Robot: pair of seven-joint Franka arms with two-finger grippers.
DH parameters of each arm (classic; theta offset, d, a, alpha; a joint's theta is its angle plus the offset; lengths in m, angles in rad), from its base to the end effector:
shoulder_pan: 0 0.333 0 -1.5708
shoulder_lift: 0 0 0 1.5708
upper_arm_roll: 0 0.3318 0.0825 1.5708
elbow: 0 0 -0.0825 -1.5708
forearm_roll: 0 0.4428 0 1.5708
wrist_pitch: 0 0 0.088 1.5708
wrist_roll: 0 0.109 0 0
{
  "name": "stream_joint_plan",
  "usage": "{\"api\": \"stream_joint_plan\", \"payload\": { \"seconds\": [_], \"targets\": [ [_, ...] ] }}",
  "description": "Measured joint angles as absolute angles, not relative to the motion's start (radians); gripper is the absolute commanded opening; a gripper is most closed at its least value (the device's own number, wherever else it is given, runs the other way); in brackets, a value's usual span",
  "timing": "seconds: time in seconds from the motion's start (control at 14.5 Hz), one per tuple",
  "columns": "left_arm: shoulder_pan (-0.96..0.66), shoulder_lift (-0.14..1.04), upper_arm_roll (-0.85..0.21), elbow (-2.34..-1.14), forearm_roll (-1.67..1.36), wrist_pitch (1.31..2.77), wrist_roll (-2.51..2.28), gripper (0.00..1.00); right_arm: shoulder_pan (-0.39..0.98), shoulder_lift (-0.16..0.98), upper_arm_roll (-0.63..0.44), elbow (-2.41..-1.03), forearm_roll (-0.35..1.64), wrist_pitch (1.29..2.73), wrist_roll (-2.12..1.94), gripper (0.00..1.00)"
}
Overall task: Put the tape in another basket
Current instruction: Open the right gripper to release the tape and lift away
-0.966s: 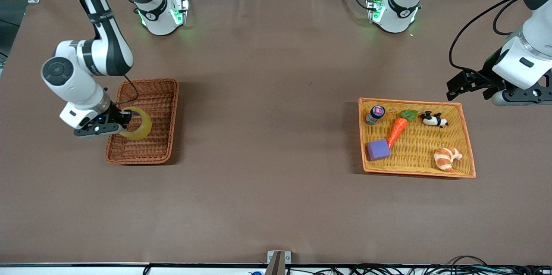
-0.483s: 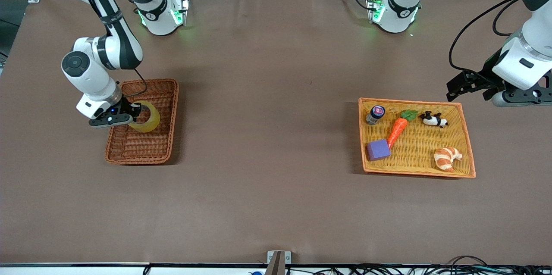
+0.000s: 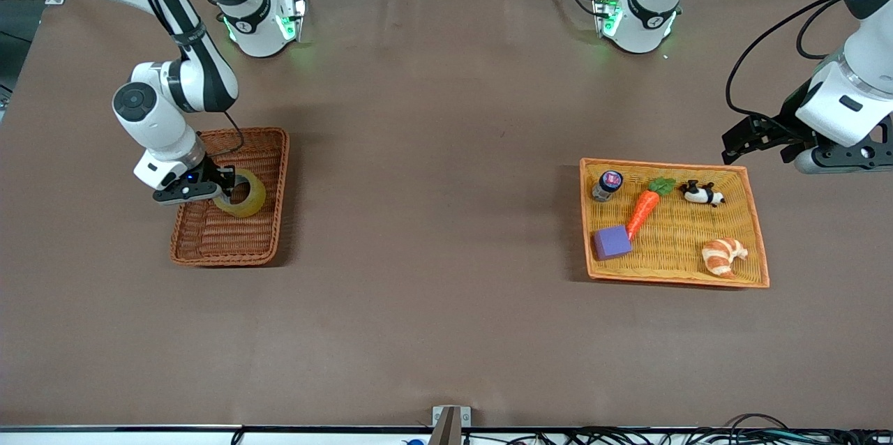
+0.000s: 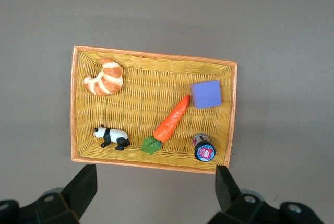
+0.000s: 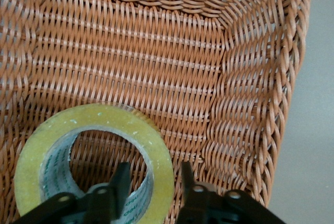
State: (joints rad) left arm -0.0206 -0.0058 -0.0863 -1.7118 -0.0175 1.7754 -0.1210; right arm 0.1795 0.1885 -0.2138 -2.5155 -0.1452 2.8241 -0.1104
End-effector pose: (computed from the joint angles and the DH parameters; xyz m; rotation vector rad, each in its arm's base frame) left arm 0.6221 -0.0684 0.5847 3.1152 0.0266 0.1044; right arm 0.5060 -0.0143 0.1814 3.0170 0.3293 0.1740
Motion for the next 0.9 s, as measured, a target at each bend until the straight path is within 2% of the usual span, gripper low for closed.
{"api": "stream_joint_plan", "payload": {
  "seconds": [0.14, 0.28, 0.62, 0.9],
  "targets": [
    [-0.021, -0.005, -0.086, -1.712, -0.018, 1.775, -0.121, 1.00, 0.180, 0.177, -0.214, -2.502, -0.145, 2.822, -0.110, 1.00],
    [-0.022, -0.005, -0.087, -1.712, -0.018, 1.775, -0.121, 1.00, 0.179, 0.132, -0.217, -2.456, -0.144, 2.750, -0.110, 1.00],
    [-0.024, -0.005, -0.090, -1.711, -0.018, 1.775, -0.121, 1.00, 0.135, 0.025, -0.212, -2.171, -0.144, 2.283, -0.111, 1.00],
    [-0.025, -0.005, -0.090, -1.711, -0.018, 1.775, -0.121, 1.00, 0.109, 0.023, -0.161, -1.963, -0.138, 2.049, -0.041, 1.00]
  ]
}}
